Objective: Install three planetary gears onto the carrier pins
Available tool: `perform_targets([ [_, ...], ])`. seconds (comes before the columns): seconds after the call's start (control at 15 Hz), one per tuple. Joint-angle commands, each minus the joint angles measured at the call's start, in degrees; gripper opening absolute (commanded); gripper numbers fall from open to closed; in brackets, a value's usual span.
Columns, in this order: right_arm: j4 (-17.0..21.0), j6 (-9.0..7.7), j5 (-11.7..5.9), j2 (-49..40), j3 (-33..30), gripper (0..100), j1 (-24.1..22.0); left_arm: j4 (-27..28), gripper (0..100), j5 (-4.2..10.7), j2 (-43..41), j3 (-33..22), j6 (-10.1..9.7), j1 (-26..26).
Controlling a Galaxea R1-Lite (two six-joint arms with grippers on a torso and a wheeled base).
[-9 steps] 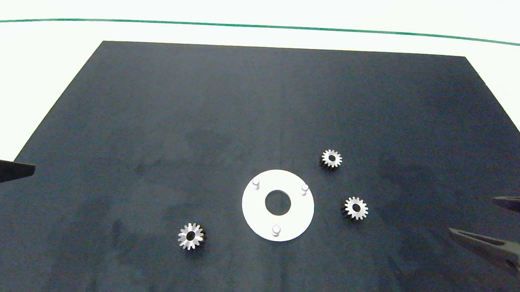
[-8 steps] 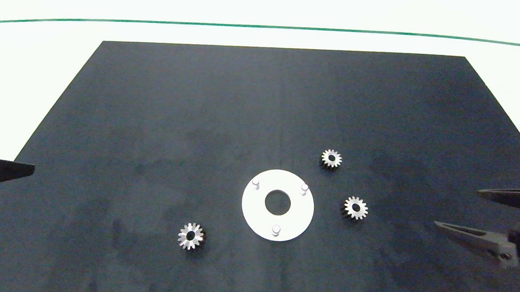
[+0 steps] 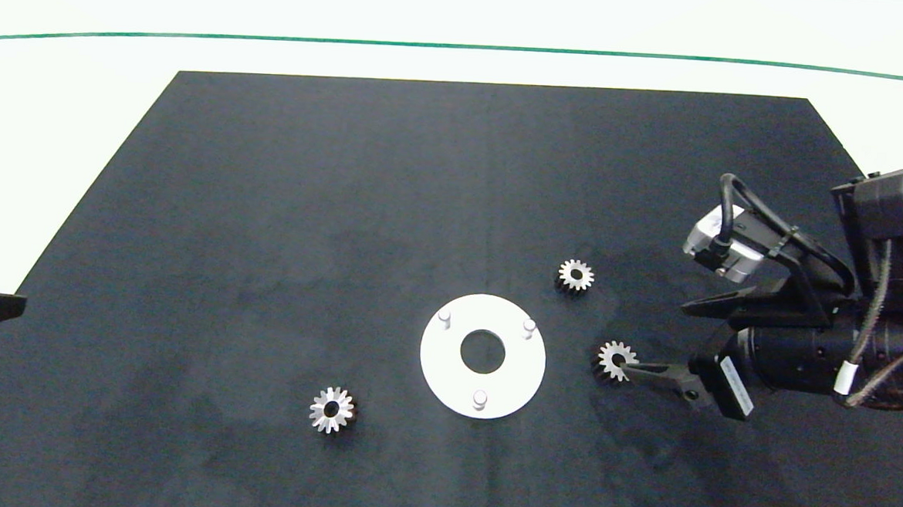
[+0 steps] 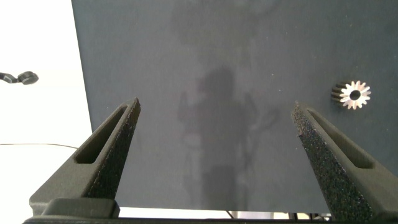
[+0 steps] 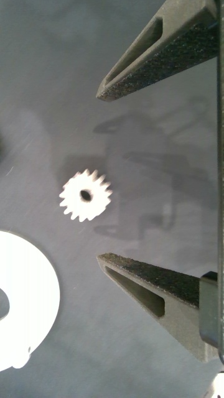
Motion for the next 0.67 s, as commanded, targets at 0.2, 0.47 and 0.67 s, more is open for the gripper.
perform_targets([
  [0.2, -0.3, -0.04, -0.64, 5.1, 0.4, 100, 1.8, 0.2, 100, 0.0, -1.2, 0.0, 0.01, -0.2],
  [0.47, -6.0, 0.05, -2.57, 9.8, 0.5, 100, 1.5, 0.2, 100, 0.0, -1.4, 0.0, 0.1, -0.2],
  [0.67, -6.8, 0.05, -3.45, 10.5, 1.2, 100, 1.8, 0.2, 100, 0.0, -1.8, 0.0, 0.1, -0.2],
])
